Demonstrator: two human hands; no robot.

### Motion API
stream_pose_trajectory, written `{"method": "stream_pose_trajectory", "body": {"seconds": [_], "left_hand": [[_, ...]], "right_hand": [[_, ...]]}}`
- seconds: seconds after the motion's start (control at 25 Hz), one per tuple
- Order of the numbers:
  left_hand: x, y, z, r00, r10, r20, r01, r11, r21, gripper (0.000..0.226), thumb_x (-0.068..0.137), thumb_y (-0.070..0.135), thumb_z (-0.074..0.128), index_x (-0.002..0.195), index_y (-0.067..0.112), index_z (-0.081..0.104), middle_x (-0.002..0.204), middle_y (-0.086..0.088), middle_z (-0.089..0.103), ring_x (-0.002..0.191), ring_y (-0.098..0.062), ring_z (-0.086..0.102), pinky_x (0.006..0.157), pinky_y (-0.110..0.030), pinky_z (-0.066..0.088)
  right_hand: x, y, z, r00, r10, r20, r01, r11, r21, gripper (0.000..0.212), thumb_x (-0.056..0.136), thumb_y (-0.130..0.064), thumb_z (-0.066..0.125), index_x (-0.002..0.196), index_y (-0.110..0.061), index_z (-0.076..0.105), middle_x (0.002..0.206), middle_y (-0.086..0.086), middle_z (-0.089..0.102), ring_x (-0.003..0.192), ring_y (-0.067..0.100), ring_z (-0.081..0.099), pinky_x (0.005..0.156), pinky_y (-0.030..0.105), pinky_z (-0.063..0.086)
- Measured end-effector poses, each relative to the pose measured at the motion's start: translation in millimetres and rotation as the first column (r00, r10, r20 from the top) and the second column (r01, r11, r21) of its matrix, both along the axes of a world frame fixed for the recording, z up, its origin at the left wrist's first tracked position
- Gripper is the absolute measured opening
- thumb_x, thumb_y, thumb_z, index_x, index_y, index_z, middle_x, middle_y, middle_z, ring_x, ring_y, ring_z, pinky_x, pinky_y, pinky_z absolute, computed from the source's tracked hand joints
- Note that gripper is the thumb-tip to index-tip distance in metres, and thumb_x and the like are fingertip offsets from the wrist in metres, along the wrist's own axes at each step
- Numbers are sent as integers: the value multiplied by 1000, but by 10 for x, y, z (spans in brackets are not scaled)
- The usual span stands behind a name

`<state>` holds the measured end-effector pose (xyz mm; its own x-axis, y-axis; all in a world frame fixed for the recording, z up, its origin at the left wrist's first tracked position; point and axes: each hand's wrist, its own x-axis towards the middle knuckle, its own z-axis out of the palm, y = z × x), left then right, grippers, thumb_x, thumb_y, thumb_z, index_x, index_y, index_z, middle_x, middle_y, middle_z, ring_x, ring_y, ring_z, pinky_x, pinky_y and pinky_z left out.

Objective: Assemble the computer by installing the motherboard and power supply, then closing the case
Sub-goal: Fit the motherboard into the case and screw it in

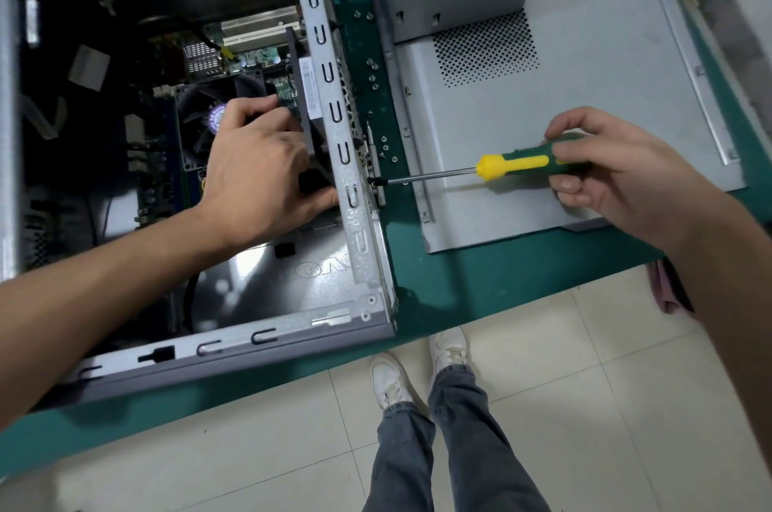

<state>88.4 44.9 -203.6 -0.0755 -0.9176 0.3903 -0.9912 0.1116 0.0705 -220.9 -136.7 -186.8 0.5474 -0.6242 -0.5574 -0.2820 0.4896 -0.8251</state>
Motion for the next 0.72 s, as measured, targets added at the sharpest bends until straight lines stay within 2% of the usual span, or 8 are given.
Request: {"method": "stream_pose_trajectory", "body": {"seconds": [0.08, 0.16, 0.32, 0.36, 0.48, 0.56, 0.64, 0.72], "left_hand": [[15, 10, -3, 1000, 0, -2, 0, 1000, 8, 70, 97, 62, 21, 54, 17, 53, 55, 5, 44, 64, -25, 52, 88, -38, 32], [27, 15, -1, 1000, 3, 1, -3, 1000, 20, 74, 97, 63, 20, 54, 15, 55, 55, 1, 50, 65, -27, 54, 89, -38, 32], [11, 9, 16, 1000, -10, 0, 10, 1000, 11, 74, 97, 64, 20, 56, 15, 57, 56, -2, 53, 66, -28, 55, 87, -38, 32], [9, 5, 26, 1000, -15, 0, 15, 1000, 5, 74, 97, 63, 20, 57, 15, 59, 56, -2, 54, 67, -28, 56, 87, -38, 31], [5, 2, 37, 1000, -16, 2, 16, 1000, -3, 71, 97, 63, 21, 57, 17, 58, 56, 3, 47, 66, -28, 56, 86, -38, 31], [-1, -4, 45, 1000, -11, 5, 11, 1000, -5, 67, 97, 63, 20, 56, 20, 52, 58, 7, 38, 63, -28, 53, 86, -38, 31], [-2, -11, 39, 1000, -7, 12, 7, 1000, -9, 66, 97, 62, 19, 57, 21, 50, 56, 5, 41, 63, -28, 53, 86, -38, 32], [-3, -9, 37, 1000, -6, 20, 7, 1000, -10, 65, 98, 61, 20, 58, 21, 52, 58, 7, 40, 64, -27, 52, 86, -38, 32]], "right_hand": [[46, 36, -38, 987, 27, -157, -46, 992, -116, 20, 97, -32, 56, 88, -15, 59, 66, 10, 56, 44, 12, 35, 41, 21, 24], [102, 82, -24, 969, 10, -247, -36, 994, -99, 23, 89, -39, 62, 88, -16, 59, 67, 14, 56, 44, 15, 36, 42, 21, 28], [-26, 88, -1, 999, -20, 36, 19, 999, 46, 11, 88, -13, 57, 96, -20, 57, 73, 3, 53, 54, 14, 43, 47, 25, 32], [-27, 98, -4, 1000, -7, 6, 7, 1000, -3, 3, 94, -17, 57, 92, -19, 58, 67, 1, 53, 51, 13, 41, 45, 24, 31], [42, 118, -50, 978, -9, -207, -25, 986, -164, 25, 94, -43, 58, 82, -22, 62, 66, 10, 60, 44, 14, 39, 44, 21, 31], [18, 91, -47, 998, -11, -59, 7, 998, -63, 7, 90, -30, 59, 88, -25, 64, 82, 10, 61, 53, 17, 47, 48, 25, 36], [-59, 52, -34, 993, -15, 120, 12, 999, 30, 16, 85, -14, 59, 94, -26, 63, 92, 5, 59, 62, 18, 52, 54, 27, 44], [-43, 81, -16, 997, -4, 79, 8, 999, -42, 5, 86, -20, 66, 88, -23, 63, 80, 3, 61, 57, 16, 51, 52, 24, 45]]}}
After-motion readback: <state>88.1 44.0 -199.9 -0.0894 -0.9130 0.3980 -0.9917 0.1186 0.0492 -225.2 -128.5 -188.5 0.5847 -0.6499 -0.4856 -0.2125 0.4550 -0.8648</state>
